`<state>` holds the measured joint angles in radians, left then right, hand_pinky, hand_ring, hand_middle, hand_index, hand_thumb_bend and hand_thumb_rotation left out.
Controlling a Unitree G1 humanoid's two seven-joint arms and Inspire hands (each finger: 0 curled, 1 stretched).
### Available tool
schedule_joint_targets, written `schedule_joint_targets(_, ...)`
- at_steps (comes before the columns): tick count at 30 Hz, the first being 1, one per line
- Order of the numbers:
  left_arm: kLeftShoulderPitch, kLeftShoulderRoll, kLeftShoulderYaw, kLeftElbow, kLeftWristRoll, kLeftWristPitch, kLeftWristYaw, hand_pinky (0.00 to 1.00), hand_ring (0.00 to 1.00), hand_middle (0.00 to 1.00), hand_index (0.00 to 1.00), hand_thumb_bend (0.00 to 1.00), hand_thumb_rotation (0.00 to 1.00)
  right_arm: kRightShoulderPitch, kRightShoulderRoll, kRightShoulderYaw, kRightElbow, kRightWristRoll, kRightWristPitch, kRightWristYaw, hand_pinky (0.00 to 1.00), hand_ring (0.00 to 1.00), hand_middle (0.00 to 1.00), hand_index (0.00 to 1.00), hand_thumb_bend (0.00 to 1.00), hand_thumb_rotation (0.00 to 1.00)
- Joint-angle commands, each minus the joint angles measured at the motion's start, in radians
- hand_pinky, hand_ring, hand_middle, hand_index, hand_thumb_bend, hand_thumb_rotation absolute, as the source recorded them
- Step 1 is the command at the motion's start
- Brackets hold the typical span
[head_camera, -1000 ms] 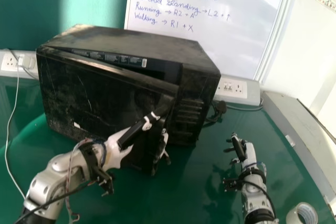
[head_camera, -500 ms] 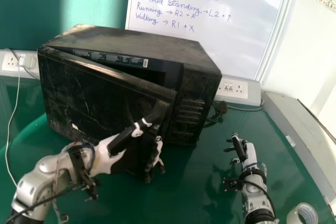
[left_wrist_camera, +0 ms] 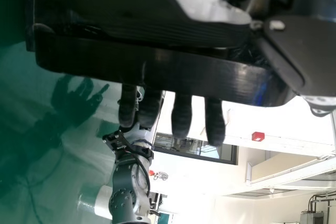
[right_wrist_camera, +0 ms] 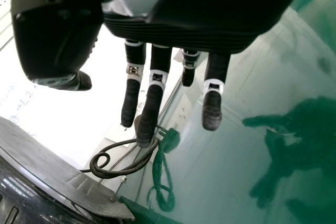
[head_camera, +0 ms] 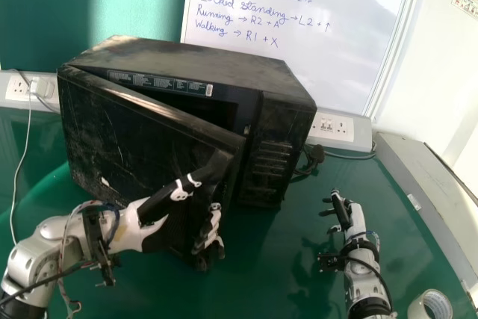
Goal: Open the door of oven
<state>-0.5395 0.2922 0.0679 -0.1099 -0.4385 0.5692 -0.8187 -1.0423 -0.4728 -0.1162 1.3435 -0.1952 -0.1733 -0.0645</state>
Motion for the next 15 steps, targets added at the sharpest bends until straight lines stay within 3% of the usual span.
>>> schedule_joint_targets(1, -0.017, -0.010, 0.067, -0.018, -0.116, -0.050, -0.044, 0.00, 0.01, 0.06, 0.07, 0.79, 0.83, -0.006, -0.004, -0.002, 0.002, 0.001, -0.001, -0.006, 0.17, 0.23, 0.35, 0.58, 0.58, 0.39)
schedule_joint_targets(7, -0.002, 0.003, 0.075, -0.001, -0.153, -0.028, -0.102, 0.00, 0.01, 0.05, 0.07, 0.80, 0.75, -0.005, -0.004, -0.003, 0.001, 0.004, -0.006, -0.004, 0.16, 0.23, 0.35, 0.61, 0.58, 0.37)
schedule_joint_targets(12, -0.005, 0.005, 0.076, 0.033, -0.134, -0.082, -0.145, 0.00, 0.01, 0.05, 0.07, 0.81, 0.74, -0.008, -0.005, 0.000, 0.002, 0.001, 0.003, -0.004, 0.17, 0.23, 0.36, 0.59, 0.58, 0.40)
schedule_joint_targets(15, -0.022, 0.021, 0.083, 0.067, -0.157, -0.050, -0.182, 0.00, 0.00, 0.04, 0.06, 0.85, 0.70, -0.007, -0.004, 0.001, 0.002, 0.000, -0.001, -0.008, 0.17, 0.23, 0.36, 0.58, 0.58, 0.39)
